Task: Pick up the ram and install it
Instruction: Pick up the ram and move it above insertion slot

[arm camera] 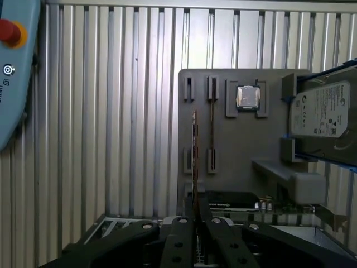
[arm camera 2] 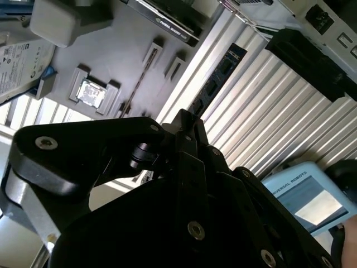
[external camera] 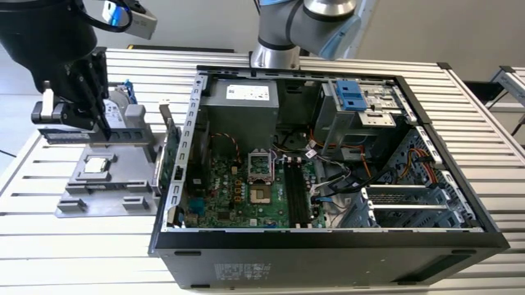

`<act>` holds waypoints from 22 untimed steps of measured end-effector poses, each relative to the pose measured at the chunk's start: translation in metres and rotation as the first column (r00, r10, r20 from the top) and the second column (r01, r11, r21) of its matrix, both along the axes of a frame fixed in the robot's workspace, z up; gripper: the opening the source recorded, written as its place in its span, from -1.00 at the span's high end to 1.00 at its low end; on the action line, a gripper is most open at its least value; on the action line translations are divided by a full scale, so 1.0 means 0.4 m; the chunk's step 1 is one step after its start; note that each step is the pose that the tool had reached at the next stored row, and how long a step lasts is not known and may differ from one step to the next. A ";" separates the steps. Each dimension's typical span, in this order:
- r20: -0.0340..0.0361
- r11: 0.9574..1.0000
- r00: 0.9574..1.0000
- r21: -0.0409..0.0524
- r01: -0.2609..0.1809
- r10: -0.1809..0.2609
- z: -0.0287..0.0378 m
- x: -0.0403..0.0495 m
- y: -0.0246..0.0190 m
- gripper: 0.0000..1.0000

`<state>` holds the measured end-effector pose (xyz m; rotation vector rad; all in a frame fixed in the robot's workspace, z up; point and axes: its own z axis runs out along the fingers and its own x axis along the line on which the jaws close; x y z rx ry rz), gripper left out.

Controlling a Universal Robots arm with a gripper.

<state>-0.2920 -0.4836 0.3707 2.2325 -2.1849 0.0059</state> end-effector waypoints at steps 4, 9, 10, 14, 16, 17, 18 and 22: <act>0.000 1.000 1.000 0.000 0.000 0.000 0.000 0.007 0.000 1.00; 0.000 1.000 1.000 0.000 0.000 0.000 0.000 0.014 0.000 1.00; 0.000 1.000 1.000 0.000 0.000 0.000 0.000 0.016 0.000 1.00; 0.000 1.000 1.000 0.000 0.000 0.000 0.000 0.022 0.000 1.00; 0.000 1.000 1.000 0.000 0.000 0.000 0.000 0.025 0.000 1.00; 0.000 1.000 1.000 0.000 0.000 0.000 0.000 0.027 0.000 1.00; 0.000 1.000 1.000 0.000 0.000 0.000 0.000 0.028 0.000 1.00; 0.000 1.000 1.000 0.000 0.000 0.000 0.000 0.035 0.000 1.00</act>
